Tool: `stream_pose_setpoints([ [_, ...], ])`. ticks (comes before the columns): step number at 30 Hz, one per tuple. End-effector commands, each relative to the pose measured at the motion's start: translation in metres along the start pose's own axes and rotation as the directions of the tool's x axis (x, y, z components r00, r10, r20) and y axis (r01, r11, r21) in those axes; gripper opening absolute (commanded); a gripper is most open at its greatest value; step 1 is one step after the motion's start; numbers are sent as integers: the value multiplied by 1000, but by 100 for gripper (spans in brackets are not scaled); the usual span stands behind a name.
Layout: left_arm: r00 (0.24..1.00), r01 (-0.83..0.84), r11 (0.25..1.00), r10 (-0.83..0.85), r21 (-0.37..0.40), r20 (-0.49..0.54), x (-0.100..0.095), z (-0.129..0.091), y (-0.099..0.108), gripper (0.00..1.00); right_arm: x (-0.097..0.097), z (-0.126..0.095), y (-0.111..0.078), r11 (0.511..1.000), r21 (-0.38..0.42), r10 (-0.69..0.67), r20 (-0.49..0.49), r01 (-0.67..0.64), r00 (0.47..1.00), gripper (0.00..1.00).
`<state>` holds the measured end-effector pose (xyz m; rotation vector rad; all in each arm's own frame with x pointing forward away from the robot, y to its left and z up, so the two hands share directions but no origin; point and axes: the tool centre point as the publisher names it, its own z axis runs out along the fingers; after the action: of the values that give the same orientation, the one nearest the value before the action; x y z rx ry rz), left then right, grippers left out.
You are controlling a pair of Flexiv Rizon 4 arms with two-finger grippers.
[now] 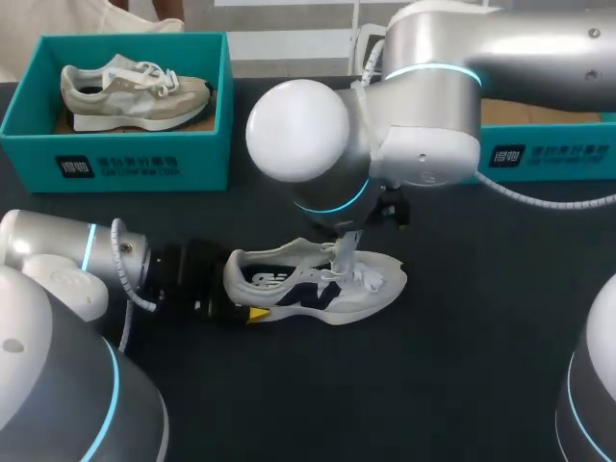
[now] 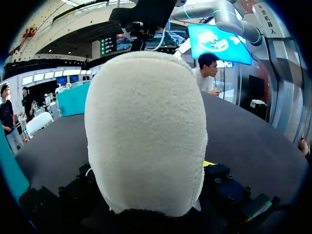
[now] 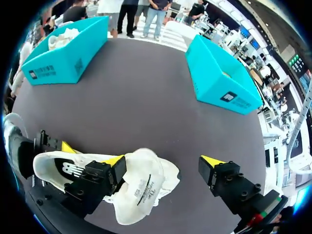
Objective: Take the shoe out of the shoebox, open the shoe tongue, remove and reinsert the insole, then place the shoe into the shoebox
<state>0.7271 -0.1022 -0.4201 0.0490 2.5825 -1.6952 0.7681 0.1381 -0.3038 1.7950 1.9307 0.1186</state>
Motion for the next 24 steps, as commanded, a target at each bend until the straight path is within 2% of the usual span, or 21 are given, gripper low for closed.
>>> stream_pose_setpoints([
  [1, 1000, 0, 1000, 0, -1, 0, 1, 2, 2, 0, -8, -39, 14, 987, -141, -80, -54, 72, 995, 100],
  [3, 1000, 0, 1000, 0, -1, 0, 1, 2, 2, 0, -4, -53, 26, 973, -187, -150, -65, 135, 987, 100],
  [6, 1000, 0, 1000, 0, -1, 0, 1, 2, 2, 0, 10, -70, 42, 928, -273, -299, -136, 255, 944, 100],
  [8, 1000, 0, 1000, 0, -1, 0, 1, 2, 2, 0, 22, -75, 50, 878, -327, -427, -206, 350, 880, 100],
  [12, 1000, 0, 1000, 0, -1, 0, 1, 2, 2, 0, 52, -87, 61, 770, -370, -627, -282, 521, 726, 98],
  [13, 1000, 0, 1000, 0, -1, 0, 1, 2, 2, 0, 56, -90, 62, 737, -392, -668, -298, 551, 682, 85],
  [14, 1000, 0, 1000, 0, -1, 0, 1, 2, 2, 0, 65, -95, 64, 692, -397, -720, -316, 603, 618, 43],
  [15, 1000, 0, 1000, 0, -1, 0, 1, 2, 2, 0, 71, -97, 64, 657, -400, -753, -324, 639, 572, 40],
  [16, 1000, 0, 1000, 0, -1, 0, 1, 2, 2, 0, 75, -99, 64, 633, -405, -775, -334, 660, 537, 26],
  [17, 1000, 0, 1000, 0, -1, 0, 1, 2, 2, 0, 82, -101, 63, 581, -400, -812, -345, 709, 471, 0],
  [20, 1000, 0, 1000, 0, -1, 0, 1, 2, 2, 0, 93, -103, 53, 480, -385, -857, -396, 788, 328, 0],
  [24, 1000, 0, 1000, 0, -1, 0, 1, 2, 2, 0, 93, -103, 53, 480, -385, -857, -396, 788, 328, 0],
])
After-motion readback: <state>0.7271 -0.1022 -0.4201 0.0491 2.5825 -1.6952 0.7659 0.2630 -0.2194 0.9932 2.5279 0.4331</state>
